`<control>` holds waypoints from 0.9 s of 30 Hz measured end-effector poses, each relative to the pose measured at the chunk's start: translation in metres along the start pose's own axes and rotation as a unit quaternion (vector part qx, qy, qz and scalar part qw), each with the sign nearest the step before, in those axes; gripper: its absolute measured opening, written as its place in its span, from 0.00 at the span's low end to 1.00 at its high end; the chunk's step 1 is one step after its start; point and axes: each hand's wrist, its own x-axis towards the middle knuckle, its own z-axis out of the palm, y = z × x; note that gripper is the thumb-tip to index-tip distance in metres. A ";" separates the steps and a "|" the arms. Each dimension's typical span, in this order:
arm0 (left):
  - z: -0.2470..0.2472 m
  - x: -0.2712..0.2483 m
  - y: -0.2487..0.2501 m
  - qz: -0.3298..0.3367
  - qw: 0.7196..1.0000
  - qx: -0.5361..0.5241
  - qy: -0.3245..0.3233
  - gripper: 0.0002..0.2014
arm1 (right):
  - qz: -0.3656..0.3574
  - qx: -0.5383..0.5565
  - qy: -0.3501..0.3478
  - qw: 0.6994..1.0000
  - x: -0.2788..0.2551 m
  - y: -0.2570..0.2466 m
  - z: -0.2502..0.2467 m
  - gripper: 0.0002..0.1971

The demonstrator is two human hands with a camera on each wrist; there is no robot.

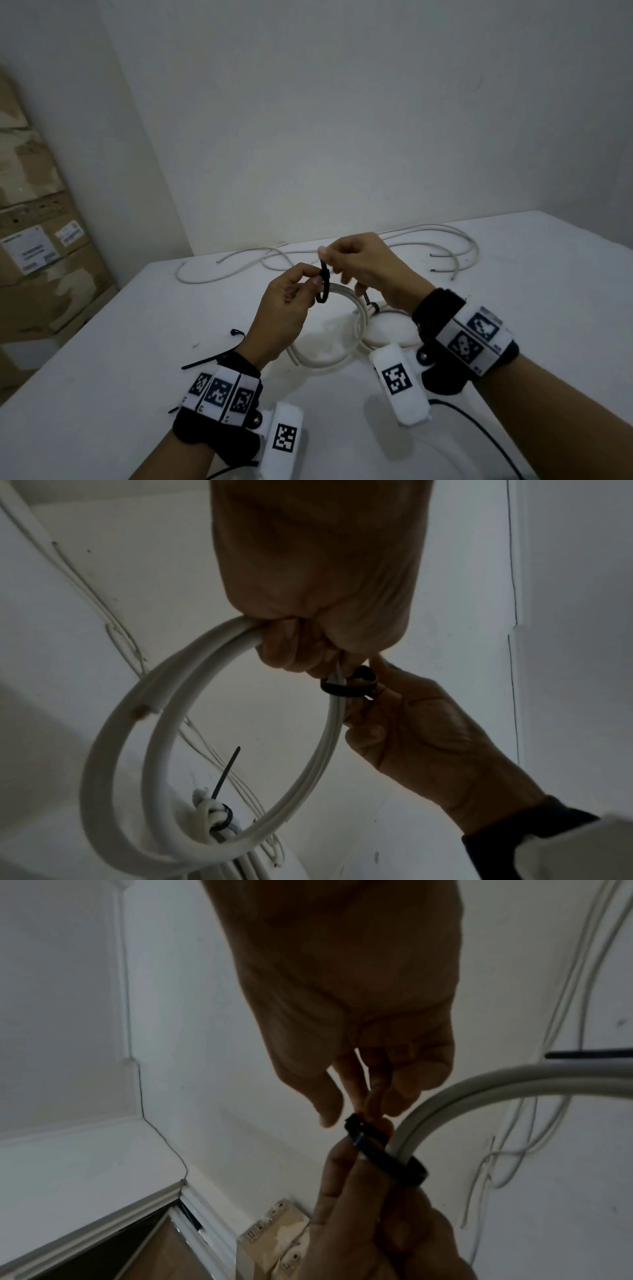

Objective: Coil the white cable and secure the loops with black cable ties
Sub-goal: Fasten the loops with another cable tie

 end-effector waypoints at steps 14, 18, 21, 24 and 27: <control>0.010 -0.008 0.009 -0.123 0.981 -0.135 -0.060 0.10 | -0.041 -0.024 0.042 0.998 0.038 -0.024 -0.017 0.09; 0.011 -0.012 0.012 -0.139 0.981 -0.125 -0.057 0.15 | -0.030 -0.006 0.012 0.999 0.037 -0.028 -0.023 0.07; 0.016 -0.017 0.014 -0.147 0.981 -0.103 -0.077 0.18 | -0.023 0.001 -0.007 1.000 0.035 -0.029 -0.029 0.07; 0.023 -0.019 0.016 -0.161 0.977 -0.091 -0.109 0.18 | -0.028 -0.010 -0.025 0.999 0.034 -0.029 -0.029 0.06; 0.022 -0.018 0.022 -0.178 0.972 -0.075 -0.131 0.17 | -0.018 -0.010 -0.029 0.999 0.034 -0.026 -0.029 0.07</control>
